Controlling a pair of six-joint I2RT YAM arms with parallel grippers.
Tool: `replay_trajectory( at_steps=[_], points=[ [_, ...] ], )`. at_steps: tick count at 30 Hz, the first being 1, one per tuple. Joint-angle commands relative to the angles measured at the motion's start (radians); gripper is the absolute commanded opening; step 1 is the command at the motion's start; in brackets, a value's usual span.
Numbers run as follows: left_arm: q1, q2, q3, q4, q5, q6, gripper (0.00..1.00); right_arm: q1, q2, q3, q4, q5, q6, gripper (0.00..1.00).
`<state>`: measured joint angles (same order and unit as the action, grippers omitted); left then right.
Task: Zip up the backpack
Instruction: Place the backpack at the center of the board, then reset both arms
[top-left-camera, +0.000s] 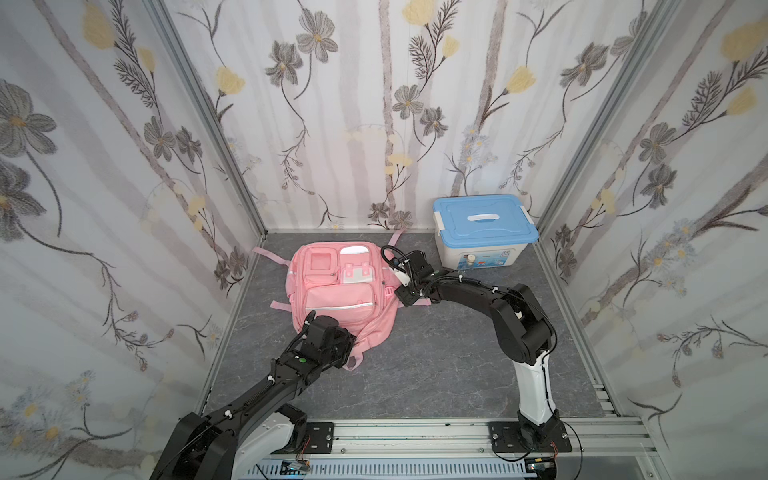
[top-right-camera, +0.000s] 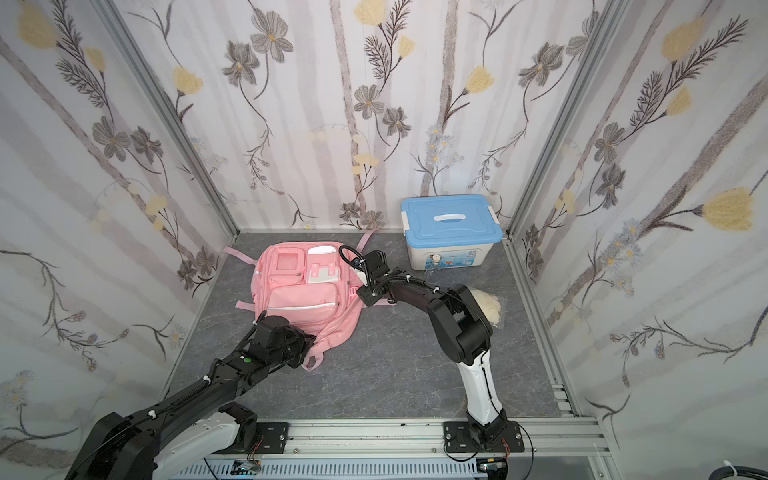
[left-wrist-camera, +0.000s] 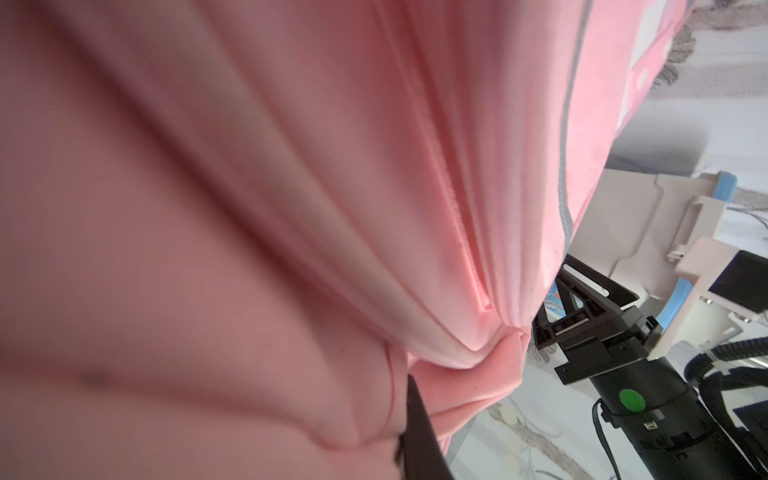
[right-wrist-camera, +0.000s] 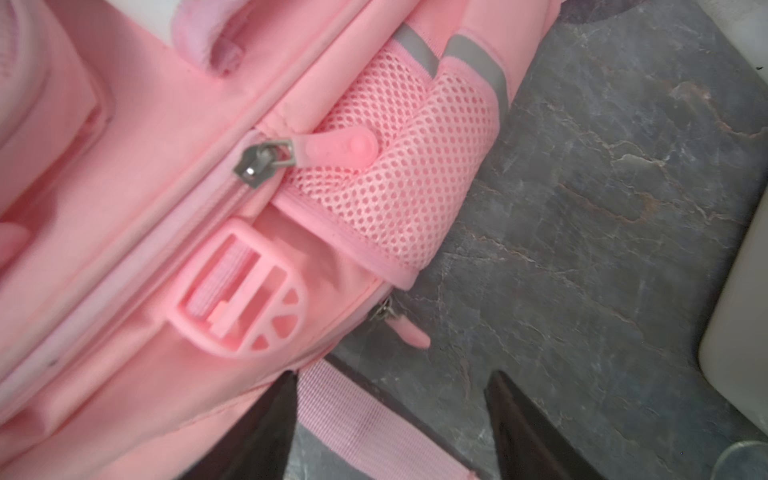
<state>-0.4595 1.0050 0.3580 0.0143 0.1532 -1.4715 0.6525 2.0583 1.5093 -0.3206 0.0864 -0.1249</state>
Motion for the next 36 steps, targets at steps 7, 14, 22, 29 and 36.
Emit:
replay_trajectory(
  at_steps=[7, 14, 22, 29, 36],
  points=[
    [0.017, 0.249, 0.237, 0.052, 0.088, 0.21, 0.83, 0.003, -0.267, -0.155, 0.001, -0.032, 0.038, 1.0],
    [-0.03, 0.259, 0.383, -0.081, 0.002, 0.451, 1.0, 0.013, -0.555, -0.282, 0.006, -0.144, 0.011, 1.0],
    [-0.025, 0.202, 0.653, -0.422, -0.391, 1.071, 1.0, -0.03, -0.803, -0.415, 0.035, -0.053, -0.055, 1.0],
    [0.077, 0.178, 0.405, -0.042, -0.71, 1.51, 1.0, -0.252, -0.929, -0.772, 0.411, 0.057, -0.021, 1.0],
    [0.344, 0.237, 0.205, 0.317, -0.354, 1.521, 1.0, -0.46, -0.919, -0.936, 0.575, 0.036, -0.003, 1.0]
  ],
)
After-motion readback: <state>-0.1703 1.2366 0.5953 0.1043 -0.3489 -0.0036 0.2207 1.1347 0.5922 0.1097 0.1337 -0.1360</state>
